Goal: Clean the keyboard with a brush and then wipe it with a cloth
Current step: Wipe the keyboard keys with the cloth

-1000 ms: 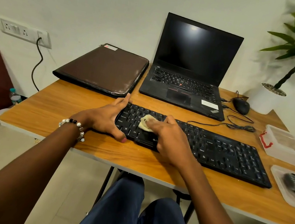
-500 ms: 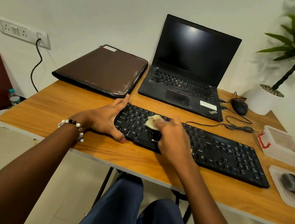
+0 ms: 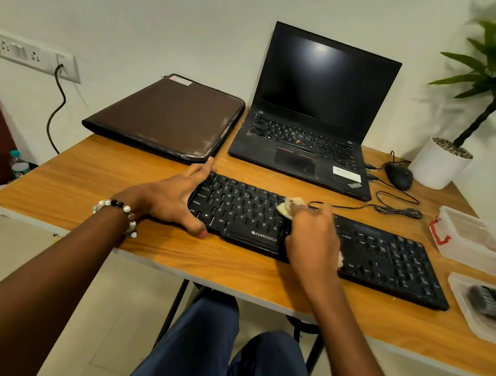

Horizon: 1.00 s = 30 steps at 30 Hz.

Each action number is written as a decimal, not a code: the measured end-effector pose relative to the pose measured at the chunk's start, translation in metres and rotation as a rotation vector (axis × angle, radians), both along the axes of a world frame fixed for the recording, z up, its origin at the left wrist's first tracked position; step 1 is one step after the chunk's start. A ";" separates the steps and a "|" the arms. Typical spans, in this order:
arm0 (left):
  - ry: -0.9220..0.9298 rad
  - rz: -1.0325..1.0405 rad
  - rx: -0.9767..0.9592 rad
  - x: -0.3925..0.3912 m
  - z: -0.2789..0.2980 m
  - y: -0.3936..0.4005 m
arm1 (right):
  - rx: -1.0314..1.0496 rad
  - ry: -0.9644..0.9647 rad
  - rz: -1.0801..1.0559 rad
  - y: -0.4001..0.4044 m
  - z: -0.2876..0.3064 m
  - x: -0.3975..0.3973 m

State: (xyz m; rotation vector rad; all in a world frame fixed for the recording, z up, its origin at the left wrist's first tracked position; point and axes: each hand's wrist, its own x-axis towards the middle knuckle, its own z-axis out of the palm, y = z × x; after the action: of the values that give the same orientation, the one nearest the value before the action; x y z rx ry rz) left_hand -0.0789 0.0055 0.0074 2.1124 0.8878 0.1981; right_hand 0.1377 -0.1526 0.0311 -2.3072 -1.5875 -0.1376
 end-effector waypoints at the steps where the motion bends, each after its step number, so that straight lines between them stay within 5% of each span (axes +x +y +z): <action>1: 0.001 -0.002 0.000 0.000 0.000 0.000 | 0.019 0.038 0.016 0.000 -0.002 -0.012; 9: 0.024 0.003 0.031 0.001 0.001 -0.002 | -0.039 -0.072 0.567 -0.012 -0.002 -0.045; 17: 0.002 0.006 -0.002 0.001 0.000 -0.001 | 0.033 -0.030 0.039 -0.026 -0.013 -0.030; 21: 0.017 0.017 0.021 0.001 0.000 -0.002 | 0.040 0.095 0.156 -0.016 -0.017 -0.075; 24: 0.028 0.014 0.032 0.001 0.001 -0.002 | -0.015 -0.010 0.333 -0.017 -0.010 -0.067; 28: 0.020 0.011 0.015 0.000 0.001 -0.002 | -0.209 0.320 0.427 -0.027 0.026 -0.016; 30: 0.011 0.011 0.000 0.000 0.001 -0.002 | -0.220 0.301 0.339 -0.022 0.032 0.011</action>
State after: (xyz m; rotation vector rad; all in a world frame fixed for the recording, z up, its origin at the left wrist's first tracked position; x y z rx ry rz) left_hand -0.0793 0.0032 0.0085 2.1112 0.9066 0.1922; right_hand 0.1488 -0.1747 0.0631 -2.0438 -1.8708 0.4639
